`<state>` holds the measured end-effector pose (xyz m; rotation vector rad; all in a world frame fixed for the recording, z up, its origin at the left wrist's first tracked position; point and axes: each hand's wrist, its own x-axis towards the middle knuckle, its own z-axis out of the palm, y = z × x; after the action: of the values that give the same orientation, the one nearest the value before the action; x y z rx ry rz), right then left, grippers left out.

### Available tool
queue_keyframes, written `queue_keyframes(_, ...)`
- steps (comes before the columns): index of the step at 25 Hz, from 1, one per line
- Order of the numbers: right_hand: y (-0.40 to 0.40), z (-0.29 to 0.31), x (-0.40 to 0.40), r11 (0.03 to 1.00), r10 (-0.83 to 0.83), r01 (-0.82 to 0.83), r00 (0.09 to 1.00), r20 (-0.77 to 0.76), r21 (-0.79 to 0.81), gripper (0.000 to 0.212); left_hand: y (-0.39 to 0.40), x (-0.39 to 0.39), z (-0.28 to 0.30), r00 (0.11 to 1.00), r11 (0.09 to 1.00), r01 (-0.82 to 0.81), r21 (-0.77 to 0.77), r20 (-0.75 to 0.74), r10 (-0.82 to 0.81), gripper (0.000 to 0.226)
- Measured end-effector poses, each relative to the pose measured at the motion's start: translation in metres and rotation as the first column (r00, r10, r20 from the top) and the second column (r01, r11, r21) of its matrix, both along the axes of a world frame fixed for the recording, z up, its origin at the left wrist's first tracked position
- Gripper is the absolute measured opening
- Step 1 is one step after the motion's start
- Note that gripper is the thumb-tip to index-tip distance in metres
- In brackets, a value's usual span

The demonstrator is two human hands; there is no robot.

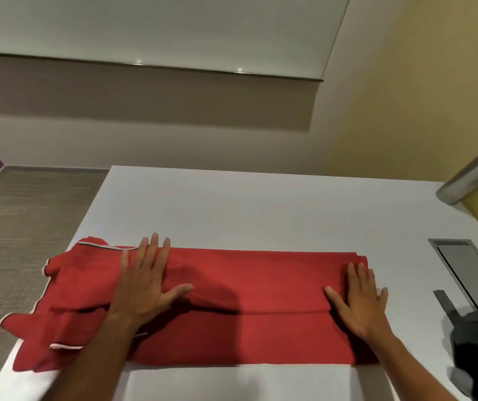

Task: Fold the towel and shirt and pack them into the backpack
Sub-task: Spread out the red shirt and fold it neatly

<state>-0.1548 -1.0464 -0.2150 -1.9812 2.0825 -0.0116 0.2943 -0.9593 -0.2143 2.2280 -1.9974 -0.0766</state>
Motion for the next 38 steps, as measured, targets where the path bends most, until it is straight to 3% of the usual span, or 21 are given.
queue_keyframes(2,-0.004,0.016,-0.006,0.953,-0.271,0.289,0.948,0.167,-0.091,0.091,-0.017,-0.043,0.0,0.995,0.995,0.097,-0.033,-0.019,-0.098,0.107)
queue_keyframes(5,-0.017,0.026,-0.017,0.837,-0.545,0.54,0.804,0.238,0.09,0.075,-0.029,-0.1,-0.013,0.987,0.987,0.158,0.039,-0.043,-0.157,0.103)
queue_keyframes(9,-0.031,0.02,-0.026,0.8,-0.595,0.505,0.74,0.313,0.325,0.057,-0.022,-0.148,-0.033,0.991,0.982,0.099,0.162,-0.107,-0.082,0.092)
queue_keyframes(18,-0.04,0.025,-0.027,0.763,-0.622,0.445,0.702,0.348,0.468,0.045,-0.02,-0.176,-0.042,0.995,0.986,0.045,0.159,-0.09,-0.03,0.085)
queue_keyframes(24,-0.029,0.062,-0.005,0.872,-0.431,0.307,0.852,0.298,0.382,0.031,-0.025,-0.173,-0.031,0.995,0.968,0.004,0.251,-0.096,0.02,0.09)
queue_keyframes(26,-0.025,0.084,0.008,0.898,-0.358,0.239,0.886,0.296,0.369,0.033,-0.029,-0.177,-0.018,0.982,0.953,0.038,0.301,-0.188,0.02,0.095)
queue_keyframes(27,-0.023,0.095,0.016,0.914,-0.317,0.206,0.901,0.297,0.348,0.034,-0.03,-0.183,-0.011,0.941,0.959,0.061,0.276,-0.338,0.037,0.099)
queue_keyframes(28,-0.02,0.105,0.026,0.931,-0.275,0.172,0.912,0.305,0.323,0.036,-0.03,-0.192,0.002,0.811,0.968,0.08,0.236,-0.581,0.074,0.103)
queue_keyframes(29,-0.017,0.115,0.04,0.945,-0.232,0.133,0.918,0.322,0.3,0.039,-0.028,-0.202,0.02,0.568,0.975,0.072,0.211,-0.812,0.134,0.104)
queue_keyframes(30,-0.011,0.126,0.056,0.953,-0.19,0.083,0.912,0.364,0.29,0.041,-0.025,-0.212,0.038,0.257,0.971,0.065,0.232,-0.944,0.208,0.102)
queue_keyframes(31,-0.004,0.138,0.075,0.95,-0.171,0.029,0.881,0.441,0.31,0.043,-0.023,-0.221,0.057,-0.028,0.956,0.095,0.278,-0.959,0.282,0.095)
queue_keyframes(32,0.005,0.151,0.095,0.928,-0.191,-0.027,0.822,0.537,0.371,0.044,-0.023,-0.227,0.074,-0.253,0.938,0.143,0.316,-0.905,0.343,0.08)
queue_keyframes(33,0.015,0.165,0.113,0.881,-0.244,-0.093,0.75,0.614,0.463,0.04,-0.023,-0.229,0.081,-0.38,0.924,0.165,0.346,-0.842,0.383,0.064)
queue_keyframes(34,0.024,0.179,0.129,0.815,-0.308,-0.165,0.689,0.656,0.556,0.034,-0.023,-0.226,0.083,-0.461,0.915,0.164,0.369,-0.791,0.402,0.055)
queue_keyframes(36,0.04,0.198,0.145,0.728,-0.387,-0.25,0.619,0.683,0.639,0.039,-0.018,-0.209,0.074,-0.537,0.91,0.121,0.397,-0.745,0.396,0.042)
queue_keyframes(38,0.045,0.194,0.145,0.737,-0.403,-0.243,0.59,0.699,0.63,0.049,-0.012,-0.195,0.055,-0.517,0.908,0.07,0.413,-0.763,0.387,0.031)
